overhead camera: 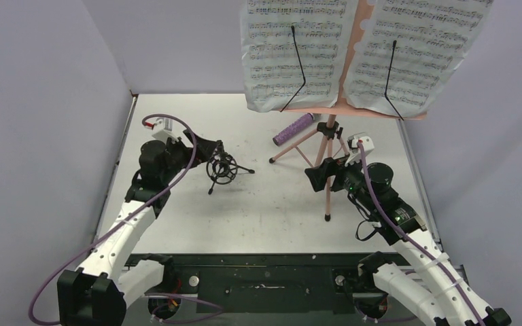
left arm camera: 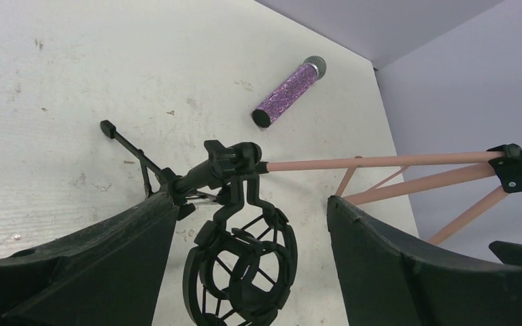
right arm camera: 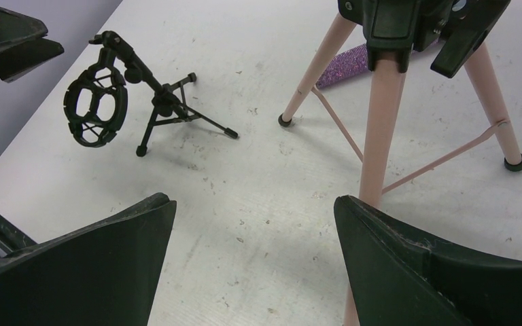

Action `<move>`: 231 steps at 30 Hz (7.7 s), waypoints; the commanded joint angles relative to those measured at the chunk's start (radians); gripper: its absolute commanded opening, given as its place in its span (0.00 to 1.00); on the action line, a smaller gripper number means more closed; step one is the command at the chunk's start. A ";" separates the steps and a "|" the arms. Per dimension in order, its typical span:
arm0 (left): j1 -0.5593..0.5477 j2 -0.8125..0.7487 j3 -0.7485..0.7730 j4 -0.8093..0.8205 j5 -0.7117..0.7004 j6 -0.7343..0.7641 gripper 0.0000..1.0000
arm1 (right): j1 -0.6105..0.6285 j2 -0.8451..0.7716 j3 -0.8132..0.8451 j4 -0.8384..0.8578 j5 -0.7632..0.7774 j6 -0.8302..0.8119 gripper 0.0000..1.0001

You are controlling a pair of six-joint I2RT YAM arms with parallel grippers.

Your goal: Set up the instrument practice props

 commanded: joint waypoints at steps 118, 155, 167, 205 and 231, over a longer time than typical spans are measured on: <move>-0.425 1.439 1.482 -0.427 -0.233 0.596 0.95 | 0.004 -0.063 0.001 -0.040 0.028 -0.066 0.90; -0.430 1.178 1.042 -0.363 -0.321 0.549 0.00 | 0.003 -0.061 -0.001 -0.019 0.019 -0.033 0.90; -0.423 1.033 0.731 -0.326 -0.352 0.455 0.00 | 0.004 -0.038 0.010 -0.009 0.015 -0.039 0.90; -0.644 0.644 0.152 -0.360 -0.411 0.158 0.00 | 0.004 -0.012 -0.001 0.034 -0.011 -0.013 0.90; -0.875 0.439 0.114 -0.471 -0.474 0.081 0.64 | 0.004 -0.034 -0.005 0.016 0.003 -0.014 0.90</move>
